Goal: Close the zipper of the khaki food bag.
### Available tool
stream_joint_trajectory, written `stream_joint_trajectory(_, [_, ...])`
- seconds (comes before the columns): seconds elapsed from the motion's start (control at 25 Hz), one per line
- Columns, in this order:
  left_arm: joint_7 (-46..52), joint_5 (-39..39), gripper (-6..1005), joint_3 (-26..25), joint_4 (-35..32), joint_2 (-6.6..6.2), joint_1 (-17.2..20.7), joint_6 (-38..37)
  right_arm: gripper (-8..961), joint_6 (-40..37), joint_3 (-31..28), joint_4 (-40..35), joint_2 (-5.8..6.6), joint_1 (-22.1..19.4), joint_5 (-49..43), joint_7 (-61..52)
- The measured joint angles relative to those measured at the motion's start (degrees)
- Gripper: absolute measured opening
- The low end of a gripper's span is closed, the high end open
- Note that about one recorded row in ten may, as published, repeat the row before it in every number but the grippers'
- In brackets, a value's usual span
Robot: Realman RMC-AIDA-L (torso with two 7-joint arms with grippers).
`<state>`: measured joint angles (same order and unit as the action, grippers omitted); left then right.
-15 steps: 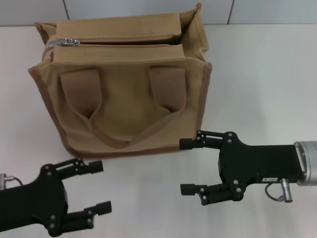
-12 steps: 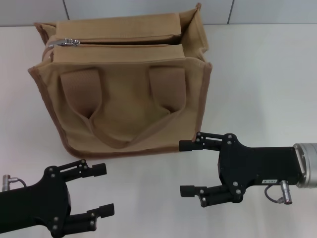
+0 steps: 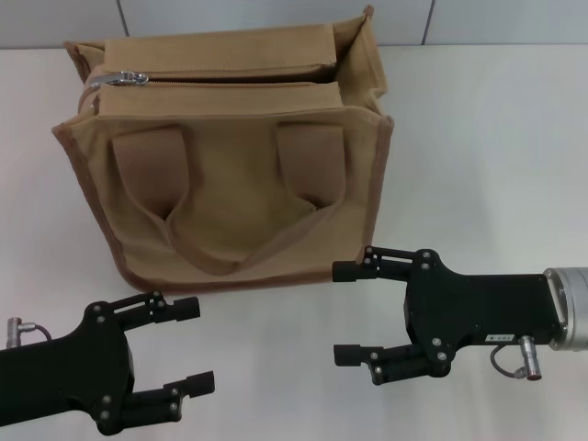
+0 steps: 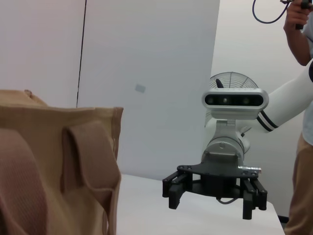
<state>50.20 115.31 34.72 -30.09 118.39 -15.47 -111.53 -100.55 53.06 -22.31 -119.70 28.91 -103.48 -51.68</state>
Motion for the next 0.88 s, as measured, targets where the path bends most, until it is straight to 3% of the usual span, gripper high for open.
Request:
stream_joint_trajectory(0.16, [-0.4, -1.6, 754, -2.7, 0.6, 0.1, -0.2, 0.0, 845, 0.0, -0.4, 0.1, -0.01, 0.1, 0.1, 0.0])
stream_joint_trajectory(0.28, [-0.5, -5.4, 753, -9.3, 4.4, 0.16, -0.3, 0.6, 845, 0.1, -0.7, 1.5, -0.07, 0.2, 1.2, 1.2])
stream_joint_trajectory(0.32, [-0.5, -8.9, 753, -14.5, 7.5, 0.07, -0.4, 1.3, 845, 0.1, -0.6, 3.4, -0.09, 0.3, 3.1, 3.5])
stream_joint_trajectory(0.36, [-0.5, -8.9, 753, -14.5, 7.5, 0.07, -0.4, 1.3, 845, 0.1, -0.6, 3.4, -0.09, 0.3, 3.1, 3.5])
stream_joint_trajectory(0.52, [-1.1, -14.2, 753, -24.1, 11.4, 0.21, -0.4, 4.4, 845, 0.1, -0.3, 6.9, -0.09, 0.3, 6.7, 7.9])
stream_joint_trajectory(0.6, [-1.2, -15.3, 752, -26.1, 12.3, 0.21, -0.5, 6.0, 845, 0.1, -0.5, 7.2, -0.09, 0.4, 6.9, 7.9])
stream_joint_trajectory(0.64, [-1.0, -17.4, 752, -29.5, 13.9, 0.15, -1.6, 10.9, 845, 0.1, -0.7, 7.3, -0.09, 0.3, 6.9, 8.0])
stream_joint_trajectory(0.88, [-1.4, -17.3, 753, -29.9, 13.8, 0.12, -3.8, 15.3, 845, 0.3, -0.7, 7.4, -0.09, 0.1, 7.0, 8.1])
